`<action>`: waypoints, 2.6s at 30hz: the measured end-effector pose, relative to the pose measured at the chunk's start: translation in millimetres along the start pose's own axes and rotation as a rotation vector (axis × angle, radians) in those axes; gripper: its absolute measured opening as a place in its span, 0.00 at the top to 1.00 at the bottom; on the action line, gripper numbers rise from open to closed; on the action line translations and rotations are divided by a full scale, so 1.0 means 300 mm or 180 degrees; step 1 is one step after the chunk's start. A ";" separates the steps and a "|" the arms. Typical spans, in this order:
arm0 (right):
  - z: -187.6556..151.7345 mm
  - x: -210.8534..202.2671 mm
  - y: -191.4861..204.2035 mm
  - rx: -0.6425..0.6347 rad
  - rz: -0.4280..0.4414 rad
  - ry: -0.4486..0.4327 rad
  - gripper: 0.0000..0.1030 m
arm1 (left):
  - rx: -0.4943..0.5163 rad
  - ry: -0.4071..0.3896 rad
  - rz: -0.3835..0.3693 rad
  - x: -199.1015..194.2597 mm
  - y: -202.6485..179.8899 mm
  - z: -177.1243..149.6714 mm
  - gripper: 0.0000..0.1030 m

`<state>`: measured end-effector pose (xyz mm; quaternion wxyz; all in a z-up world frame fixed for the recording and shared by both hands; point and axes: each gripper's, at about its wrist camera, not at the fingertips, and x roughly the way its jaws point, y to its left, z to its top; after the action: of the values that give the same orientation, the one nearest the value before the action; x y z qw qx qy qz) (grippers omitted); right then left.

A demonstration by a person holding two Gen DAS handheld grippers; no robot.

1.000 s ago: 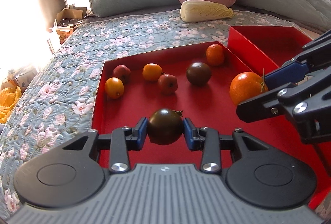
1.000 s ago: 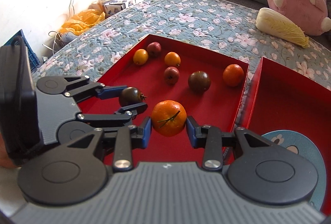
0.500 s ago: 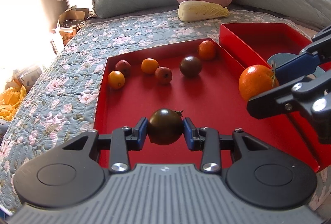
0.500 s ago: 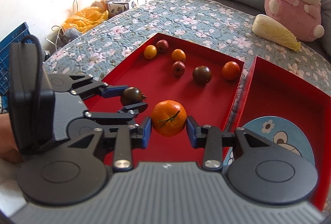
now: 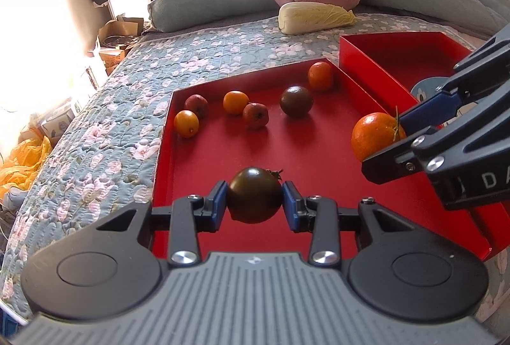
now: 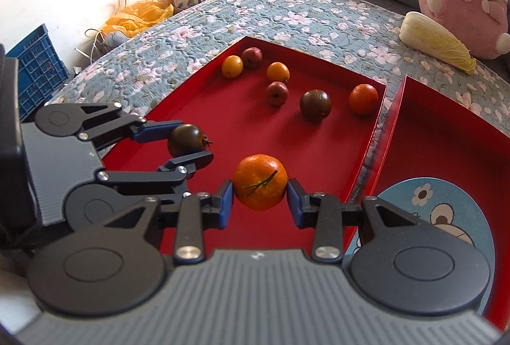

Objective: Organize fruits
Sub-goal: 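Lift both fruits and carry them over the blue tiger plate in the second tray, then lower both fruits onto the blue plate and open both tools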

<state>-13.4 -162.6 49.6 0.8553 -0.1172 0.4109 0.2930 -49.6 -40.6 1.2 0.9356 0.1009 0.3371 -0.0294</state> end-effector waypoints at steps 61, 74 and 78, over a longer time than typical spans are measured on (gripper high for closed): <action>-0.213 -0.267 -0.452 0.0895 -0.0976 -0.0096 0.61 | 0.0746 -0.0228 -0.0630 0.035 -0.559 0.386 0.58; -0.281 -0.209 -0.502 0.1005 -0.1081 0.0233 0.61 | 0.1160 0.0019 -0.0844 0.130 -0.674 0.286 0.58; -0.289 -0.187 -0.510 0.0986 -0.1134 0.0318 0.61 | 0.1208 0.0081 -0.0829 0.162 -0.701 0.272 0.58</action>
<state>-4.5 -346.1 31.5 0.8799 -0.0696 0.4656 0.0647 13.0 -262.5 -3.8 0.8839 0.2310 0.3474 -0.2115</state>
